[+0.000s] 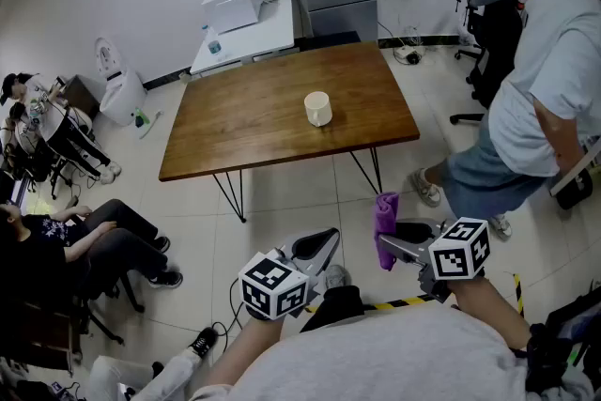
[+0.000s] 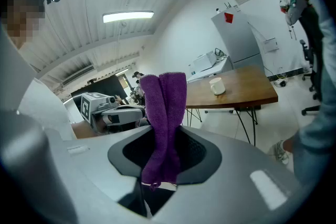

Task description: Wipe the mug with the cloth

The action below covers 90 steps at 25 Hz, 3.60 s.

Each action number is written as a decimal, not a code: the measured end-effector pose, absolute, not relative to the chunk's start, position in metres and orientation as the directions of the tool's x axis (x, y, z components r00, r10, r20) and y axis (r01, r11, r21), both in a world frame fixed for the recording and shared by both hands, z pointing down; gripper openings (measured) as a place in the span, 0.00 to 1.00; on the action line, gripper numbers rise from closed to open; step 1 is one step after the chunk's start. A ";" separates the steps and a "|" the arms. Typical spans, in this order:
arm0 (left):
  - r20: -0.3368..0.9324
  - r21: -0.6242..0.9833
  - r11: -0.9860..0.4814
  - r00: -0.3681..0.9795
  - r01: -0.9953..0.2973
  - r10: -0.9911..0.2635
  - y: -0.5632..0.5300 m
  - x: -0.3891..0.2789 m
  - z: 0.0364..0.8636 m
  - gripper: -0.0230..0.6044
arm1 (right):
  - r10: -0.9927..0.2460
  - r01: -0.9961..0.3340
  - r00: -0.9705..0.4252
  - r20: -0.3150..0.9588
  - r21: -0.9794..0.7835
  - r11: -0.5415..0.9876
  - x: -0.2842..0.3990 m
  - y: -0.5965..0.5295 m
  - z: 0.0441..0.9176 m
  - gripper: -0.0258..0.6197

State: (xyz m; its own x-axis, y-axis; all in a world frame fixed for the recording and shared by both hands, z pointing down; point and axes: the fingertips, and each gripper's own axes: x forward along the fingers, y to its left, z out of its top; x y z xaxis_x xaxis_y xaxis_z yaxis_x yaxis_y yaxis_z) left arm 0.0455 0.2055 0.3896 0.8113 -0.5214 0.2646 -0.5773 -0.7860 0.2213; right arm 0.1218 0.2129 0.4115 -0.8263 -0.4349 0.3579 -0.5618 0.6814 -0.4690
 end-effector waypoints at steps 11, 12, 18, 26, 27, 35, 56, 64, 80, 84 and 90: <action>0.256 0.228 -0.777 0.806 -0.587 -0.534 0.062 0.009 0.406 0.04 | -0.473 -0.589 -0.808 0.351 -0.502 0.634 0.102 0.079 0.426 0.23; 0.257 0.229 -0.776 0.805 -0.588 -0.535 0.041 0.005 0.409 0.04 | -0.478 -0.592 -0.805 0.351 -0.505 0.628 0.099 0.060 0.428 0.23; 0.283 0.266 -0.784 0.823 -0.561 -0.493 -0.062 -0.020 0.433 0.04 | -0.481 -0.635 -0.772 0.415 -0.532 0.560 0.078 -0.033 0.447 0.23; 0.345 0.228 -0.844 0.851 -0.485 -0.395 -0.169 -0.022 0.488 0.14 | -0.523 -0.691 -0.721 0.454 -0.523 0.499 0.064 -0.139 0.465 0.23; 0.351 0.236 -0.843 0.852 -0.483 -0.389 -0.178 -0.021 0.495 0.17 | -0.526 -0.694 -0.718 0.455 -0.526 0.493 0.064 -0.146 0.466 0.23; 0.403 0.300 -0.829 0.850 -0.473 -0.339 -0.218 0.009 0.549 0.28 | -0.522 -0.706 -0.704 0.482 -0.560 0.434 0.086 -0.169 0.483 0.23; 0.472 0.282 -0.803 0.805 -0.525 -0.360 -0.223 0.025 0.559 0.11 | -0.479 -0.581 -0.787 0.389 -0.728 0.363 0.069 -0.218 0.518 0.23; 0.483 0.288 -0.823 0.816 -0.490 -0.316 -0.208 0.031 0.561 0.11 | -0.490 -0.555 -0.790 0.369 -0.770 0.314 0.055 -0.223 0.532 0.23; 0.485 0.264 -0.860 0.831 -0.436 -0.273 -0.199 0.027 0.563 0.10 | -0.413 -0.639 -0.744 0.525 -0.740 0.210 0.051 -0.221 0.596 0.23; 0.486 0.276 -0.863 0.836 -0.423 -0.254 -0.197 0.026 0.560 0.10 | -0.397 -0.670 -0.724 0.564 -0.712 0.211 0.051 -0.223 0.603 0.23; 0.481 0.252 -0.868 0.834 -0.428 -0.271 -0.195 0.013 0.562 0.10 | -0.396 -0.662 -0.730 0.556 -0.721 0.207 0.052 -0.222 0.596 0.23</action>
State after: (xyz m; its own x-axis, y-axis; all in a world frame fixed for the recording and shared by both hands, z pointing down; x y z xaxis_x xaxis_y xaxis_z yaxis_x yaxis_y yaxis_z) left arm 0.0130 -0.1954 0.5616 0.8336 -0.2712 0.4812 -0.4277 -0.8682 0.2516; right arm 0.0517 -0.2222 0.5961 -0.7303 -0.3963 0.5564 -0.6616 0.2074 -0.7206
